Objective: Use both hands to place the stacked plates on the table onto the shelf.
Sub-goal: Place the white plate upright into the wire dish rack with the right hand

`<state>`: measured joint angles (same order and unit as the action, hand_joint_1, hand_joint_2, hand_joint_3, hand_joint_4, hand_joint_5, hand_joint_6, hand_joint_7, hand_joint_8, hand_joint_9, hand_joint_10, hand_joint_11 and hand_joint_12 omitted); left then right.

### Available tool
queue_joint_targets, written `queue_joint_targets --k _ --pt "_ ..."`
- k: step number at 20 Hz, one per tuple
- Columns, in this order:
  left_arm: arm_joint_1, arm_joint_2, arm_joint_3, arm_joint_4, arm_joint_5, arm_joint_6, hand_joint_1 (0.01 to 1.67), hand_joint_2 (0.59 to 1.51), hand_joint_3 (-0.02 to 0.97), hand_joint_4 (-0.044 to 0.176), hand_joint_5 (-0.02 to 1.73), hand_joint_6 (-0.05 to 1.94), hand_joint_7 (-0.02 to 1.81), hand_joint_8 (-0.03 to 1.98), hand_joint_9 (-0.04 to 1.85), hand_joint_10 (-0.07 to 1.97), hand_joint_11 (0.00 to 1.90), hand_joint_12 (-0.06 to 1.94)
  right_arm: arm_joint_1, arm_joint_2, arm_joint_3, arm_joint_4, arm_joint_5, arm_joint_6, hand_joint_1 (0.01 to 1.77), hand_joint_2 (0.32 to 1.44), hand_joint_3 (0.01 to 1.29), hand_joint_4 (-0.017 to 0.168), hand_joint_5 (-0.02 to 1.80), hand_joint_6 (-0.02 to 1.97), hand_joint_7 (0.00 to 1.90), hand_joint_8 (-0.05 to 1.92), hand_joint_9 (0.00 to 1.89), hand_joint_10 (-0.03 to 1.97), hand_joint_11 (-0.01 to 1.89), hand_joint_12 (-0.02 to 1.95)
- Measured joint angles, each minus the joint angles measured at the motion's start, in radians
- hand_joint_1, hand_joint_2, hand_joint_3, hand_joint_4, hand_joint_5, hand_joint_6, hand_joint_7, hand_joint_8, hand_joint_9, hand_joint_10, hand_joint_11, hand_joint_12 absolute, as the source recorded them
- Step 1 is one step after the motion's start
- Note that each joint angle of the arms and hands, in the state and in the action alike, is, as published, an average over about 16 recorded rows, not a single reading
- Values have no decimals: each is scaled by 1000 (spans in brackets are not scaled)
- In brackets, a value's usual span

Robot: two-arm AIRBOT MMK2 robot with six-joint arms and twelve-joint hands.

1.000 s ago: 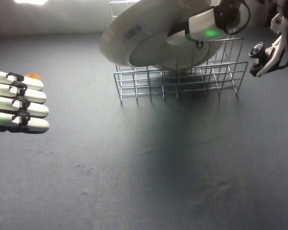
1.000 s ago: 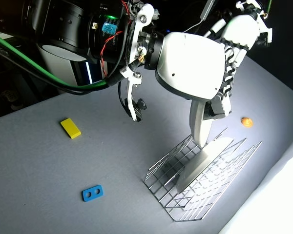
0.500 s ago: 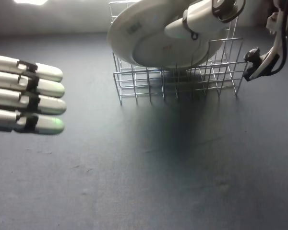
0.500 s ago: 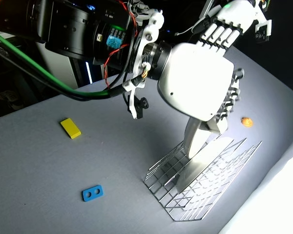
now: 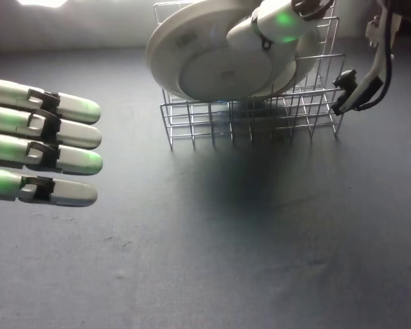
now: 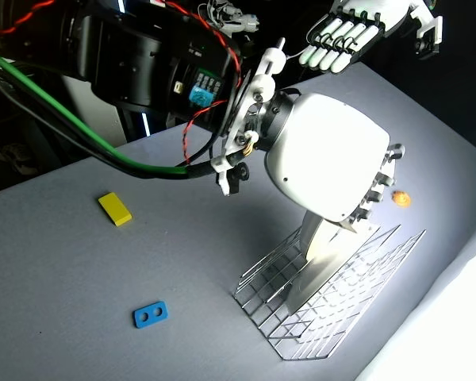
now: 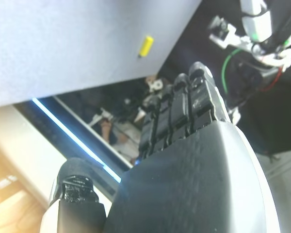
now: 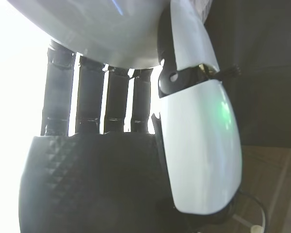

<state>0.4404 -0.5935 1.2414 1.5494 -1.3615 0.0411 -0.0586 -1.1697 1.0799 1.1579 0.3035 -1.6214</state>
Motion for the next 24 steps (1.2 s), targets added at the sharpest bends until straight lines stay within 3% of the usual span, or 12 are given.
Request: queue_joint_targets --k 7,16,24 --pt "-12 10 -17 3 -35 -34 24 1144 18 2 60 15 32 3 21 7 14 8 -35 -31 45 25 5 -18 1247 1038 11 -9 873 1002 1015 1022 1077 739 835 1287" --pt "2 13 -34 -25 -13 -58 24 1137 18 2 64 15 38 3 19 6 14 8 -81 -52 76 24 15 -33 1232 1054 11 -9 853 1016 1015 1007 1088 685 845 1256" --pt "25 12 -50 -47 33 -32 24 1129 17 2 69 15 51 3 19 6 14 7 -97 -56 80 14 18 -33 1138 1069 11 -6 737 638 982 608 1020 501 771 1217"
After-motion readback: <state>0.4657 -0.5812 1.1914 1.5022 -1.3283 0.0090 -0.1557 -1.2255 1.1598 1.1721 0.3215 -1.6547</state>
